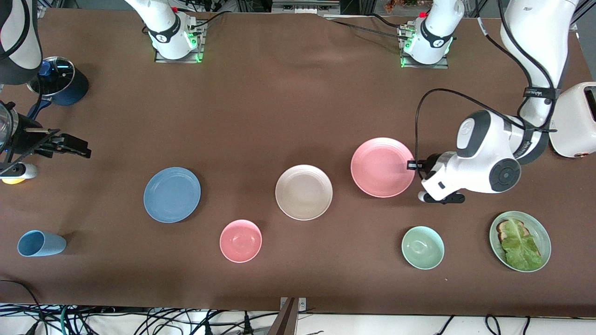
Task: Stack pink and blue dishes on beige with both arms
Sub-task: 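Carry the pink plate onto the beige plate and open the left gripper, then withdraw the left gripper while the right gripper reaches the blue plate, then grip the blue plate rim with the right gripper and lift, then carry the blue plate over the pink plate and lower it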
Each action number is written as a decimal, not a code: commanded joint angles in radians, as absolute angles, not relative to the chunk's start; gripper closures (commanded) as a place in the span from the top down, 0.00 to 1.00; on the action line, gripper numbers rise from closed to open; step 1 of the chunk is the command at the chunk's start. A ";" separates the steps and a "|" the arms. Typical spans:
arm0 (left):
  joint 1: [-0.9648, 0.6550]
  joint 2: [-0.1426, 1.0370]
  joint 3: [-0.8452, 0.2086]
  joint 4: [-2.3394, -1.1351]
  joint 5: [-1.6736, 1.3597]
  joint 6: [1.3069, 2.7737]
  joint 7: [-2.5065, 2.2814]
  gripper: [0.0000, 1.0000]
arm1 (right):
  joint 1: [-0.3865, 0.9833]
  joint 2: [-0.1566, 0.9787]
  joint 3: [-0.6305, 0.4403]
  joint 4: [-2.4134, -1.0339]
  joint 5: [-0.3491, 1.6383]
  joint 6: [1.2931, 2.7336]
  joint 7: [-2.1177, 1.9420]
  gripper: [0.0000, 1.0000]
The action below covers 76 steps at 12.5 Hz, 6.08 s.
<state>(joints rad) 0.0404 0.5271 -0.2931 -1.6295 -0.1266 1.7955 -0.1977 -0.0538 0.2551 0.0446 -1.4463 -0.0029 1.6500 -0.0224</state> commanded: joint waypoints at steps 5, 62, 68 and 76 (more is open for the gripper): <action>-0.159 0.672 -0.288 -1.493 -0.150 1.920 -0.443 0.00 | -0.054 0.232 0.075 -1.447 -0.003 1.599 -0.038 1.00; 0.156 0.246 -0.155 -1.529 0.032 1.493 0.095 1.00 | -0.008 0.568 0.109 -1.513 0.058 2.036 -0.055 0.00; 0.137 0.218 -0.135 -1.476 0.035 1.387 0.124 1.00 | 0.043 0.568 0.225 -1.480 0.057 2.011 0.154 0.00; 0.011 0.049 -0.048 -1.535 0.040 1.491 0.120 1.00 | 0.320 0.581 0.239 -1.456 0.046 2.115 0.616 0.00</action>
<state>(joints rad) 0.0444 0.1044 -0.0771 -1.4767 0.0239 1.4790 0.1038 0.2869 0.5668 0.2433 -1.4766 0.0445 2.0760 0.5559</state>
